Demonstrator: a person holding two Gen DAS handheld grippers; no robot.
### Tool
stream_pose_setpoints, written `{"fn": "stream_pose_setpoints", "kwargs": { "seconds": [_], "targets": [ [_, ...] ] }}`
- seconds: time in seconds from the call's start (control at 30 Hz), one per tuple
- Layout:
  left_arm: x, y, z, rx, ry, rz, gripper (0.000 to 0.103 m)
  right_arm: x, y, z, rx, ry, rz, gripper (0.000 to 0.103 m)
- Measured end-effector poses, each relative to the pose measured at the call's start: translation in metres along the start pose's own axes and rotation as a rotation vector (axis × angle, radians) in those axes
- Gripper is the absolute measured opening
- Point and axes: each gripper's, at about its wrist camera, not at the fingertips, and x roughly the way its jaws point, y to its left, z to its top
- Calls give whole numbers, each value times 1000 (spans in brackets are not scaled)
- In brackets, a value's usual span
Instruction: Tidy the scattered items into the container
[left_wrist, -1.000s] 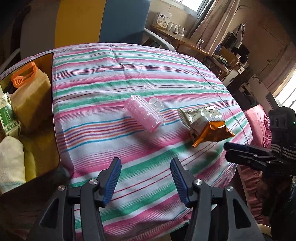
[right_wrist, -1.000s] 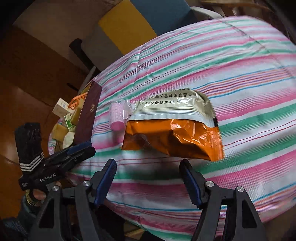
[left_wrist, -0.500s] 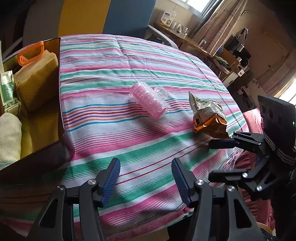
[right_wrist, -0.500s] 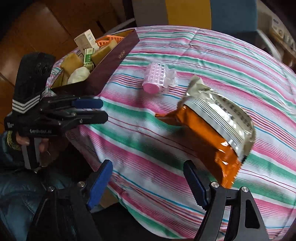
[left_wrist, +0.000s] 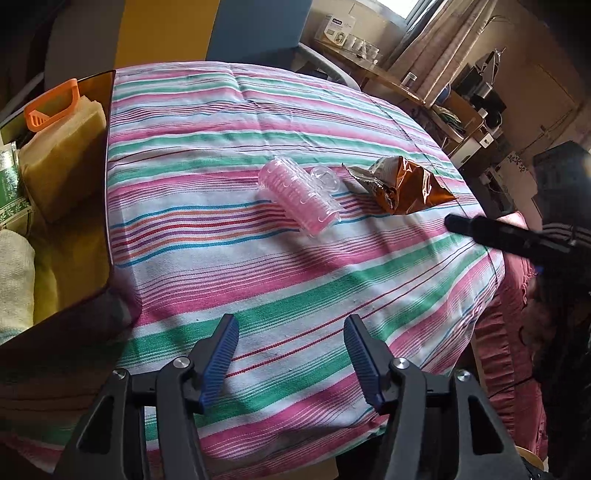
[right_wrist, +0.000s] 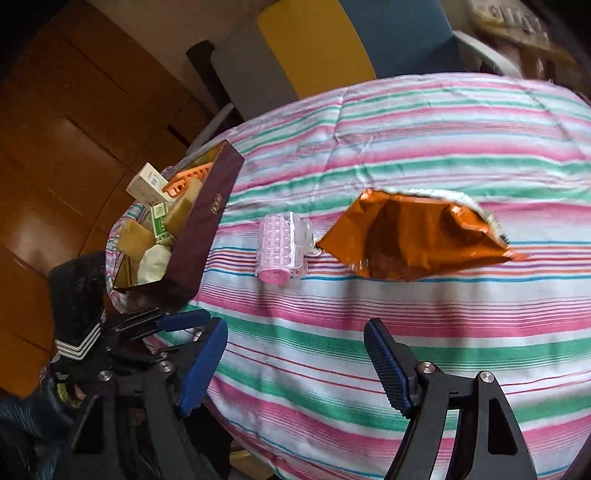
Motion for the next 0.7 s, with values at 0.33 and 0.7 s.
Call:
{"fn": "stream_pose_setpoints", "kwargs": {
  "seconds": [0.33, 0.7],
  "targets": [
    [2, -3, 1, 5, 10, -3, 61, -9, -56, 84, 102, -123, -108, 85],
    [3, -1, 6, 0, 11, 1, 61, 27, -56, 48, 106, 35, -22, 80]
  ]
}}
